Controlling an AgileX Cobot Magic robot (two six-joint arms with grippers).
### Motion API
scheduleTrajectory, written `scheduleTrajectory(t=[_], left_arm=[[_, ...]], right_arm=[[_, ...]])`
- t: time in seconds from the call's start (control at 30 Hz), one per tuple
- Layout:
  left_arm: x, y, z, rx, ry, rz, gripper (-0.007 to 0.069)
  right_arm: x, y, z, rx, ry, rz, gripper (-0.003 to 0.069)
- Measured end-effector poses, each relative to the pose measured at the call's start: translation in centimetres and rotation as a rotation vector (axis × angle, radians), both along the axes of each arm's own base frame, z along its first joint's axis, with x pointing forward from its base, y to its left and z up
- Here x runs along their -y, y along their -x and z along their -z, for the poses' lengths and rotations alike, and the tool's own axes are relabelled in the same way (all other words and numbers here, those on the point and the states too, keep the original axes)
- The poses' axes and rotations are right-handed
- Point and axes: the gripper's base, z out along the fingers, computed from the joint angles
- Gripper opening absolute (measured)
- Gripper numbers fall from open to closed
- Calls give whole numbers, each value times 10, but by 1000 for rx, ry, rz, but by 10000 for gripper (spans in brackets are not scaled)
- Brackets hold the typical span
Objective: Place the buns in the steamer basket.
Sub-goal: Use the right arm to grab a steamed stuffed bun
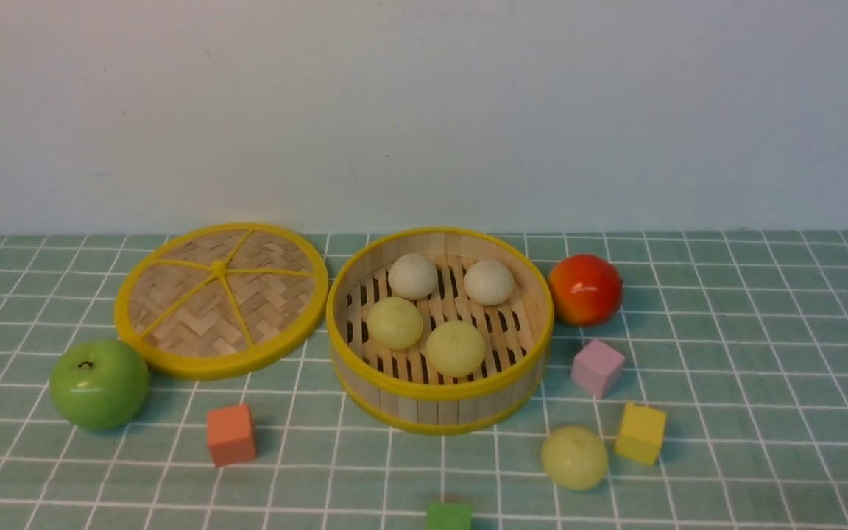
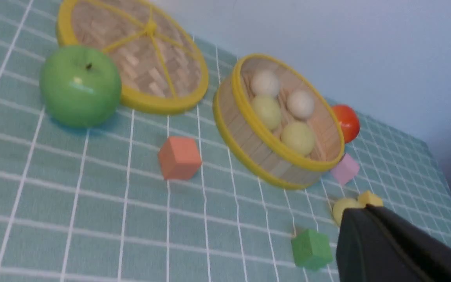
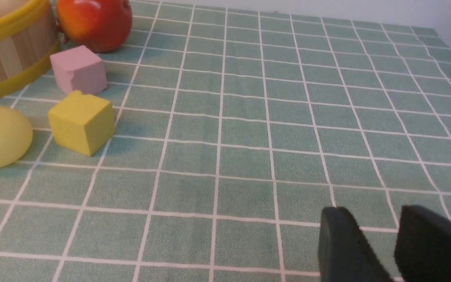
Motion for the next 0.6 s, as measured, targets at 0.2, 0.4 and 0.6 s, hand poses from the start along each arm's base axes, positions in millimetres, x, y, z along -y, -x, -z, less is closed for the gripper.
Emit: scheduleTrajectory(t=[0.2,0.4,0.6], left_arm=[[-3,-9,-5,197,-106,-57,-13],[2,-18,9,225,-161,-50,-12],[11,-24,26,246,-229,-29,-9]], right_arm=[[0,0,0,0,0,0,239],[0,0,0,0,0,0,239],[0,0,0,0,0,0,239]])
